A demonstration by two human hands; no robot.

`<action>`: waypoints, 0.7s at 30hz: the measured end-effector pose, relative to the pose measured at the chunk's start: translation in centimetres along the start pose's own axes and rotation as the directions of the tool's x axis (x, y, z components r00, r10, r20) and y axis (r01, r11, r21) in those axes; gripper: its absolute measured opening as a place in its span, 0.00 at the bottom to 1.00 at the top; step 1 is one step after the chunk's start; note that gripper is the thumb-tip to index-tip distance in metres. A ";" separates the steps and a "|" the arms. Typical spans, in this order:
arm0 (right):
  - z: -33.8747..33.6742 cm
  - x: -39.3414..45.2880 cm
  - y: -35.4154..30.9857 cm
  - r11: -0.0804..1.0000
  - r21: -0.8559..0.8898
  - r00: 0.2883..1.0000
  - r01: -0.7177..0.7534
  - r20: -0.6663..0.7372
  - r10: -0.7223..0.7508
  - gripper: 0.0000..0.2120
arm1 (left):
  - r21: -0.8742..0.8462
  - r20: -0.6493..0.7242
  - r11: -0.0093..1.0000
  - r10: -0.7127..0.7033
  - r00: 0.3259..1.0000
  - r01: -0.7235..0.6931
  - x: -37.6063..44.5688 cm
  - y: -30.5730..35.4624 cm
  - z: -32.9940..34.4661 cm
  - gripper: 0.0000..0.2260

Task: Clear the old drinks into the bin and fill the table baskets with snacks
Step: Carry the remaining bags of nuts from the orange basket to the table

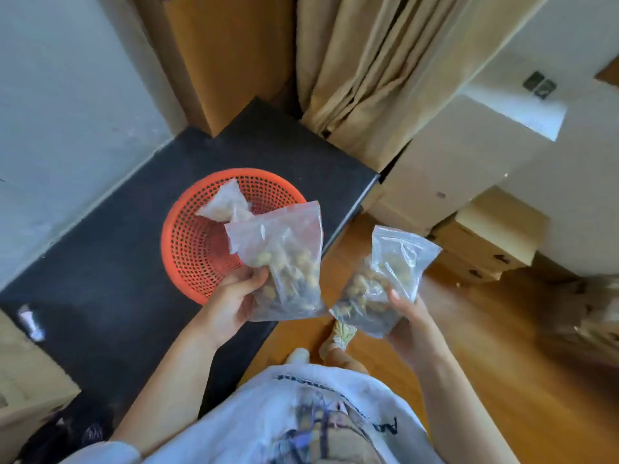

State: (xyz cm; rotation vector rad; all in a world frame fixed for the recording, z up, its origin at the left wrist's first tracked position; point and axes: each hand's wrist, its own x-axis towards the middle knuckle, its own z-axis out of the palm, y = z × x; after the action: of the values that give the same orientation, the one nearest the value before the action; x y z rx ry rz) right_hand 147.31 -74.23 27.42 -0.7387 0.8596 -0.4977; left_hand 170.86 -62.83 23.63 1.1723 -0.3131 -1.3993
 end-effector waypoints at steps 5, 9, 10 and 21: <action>-3.8 -7.1 2.5 0.997 -0.040 0.963 0.061 -0.260 -0.070 0.30 | 0.031 0.122 0.992 -0.128 0.984 0.126 0.4 -2.3 4.7 0.16; -6.2 -12.6 4.5 0.986 -0.043 0.848 0.159 -0.505 -0.159 0.24 | 0.199 0.306 0.972 -0.184 0.934 0.126 -0.2 -3.8 9.5 0.28; -6.8 -14.0 5.1 0.981 -0.042 0.808 0.189 -0.561 -0.180 0.24 | 0.290 0.325 0.953 -0.186 0.927 0.089 -0.6 -4.4 11.0 0.32; -13.9 -34.1 11.9 0.900 -0.050 0.313 0.433 -0.928 -0.201 0.31 | 0.639 0.487 0.769 -0.367 0.792 -0.037 -10.9 -16.6 27.2 0.13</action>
State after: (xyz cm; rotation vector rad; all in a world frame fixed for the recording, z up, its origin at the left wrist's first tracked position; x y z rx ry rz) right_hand 117.82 -49.25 29.28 -0.3598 1.7037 -1.4554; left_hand 137.48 -61.54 27.96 1.2722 -1.2284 -1.8972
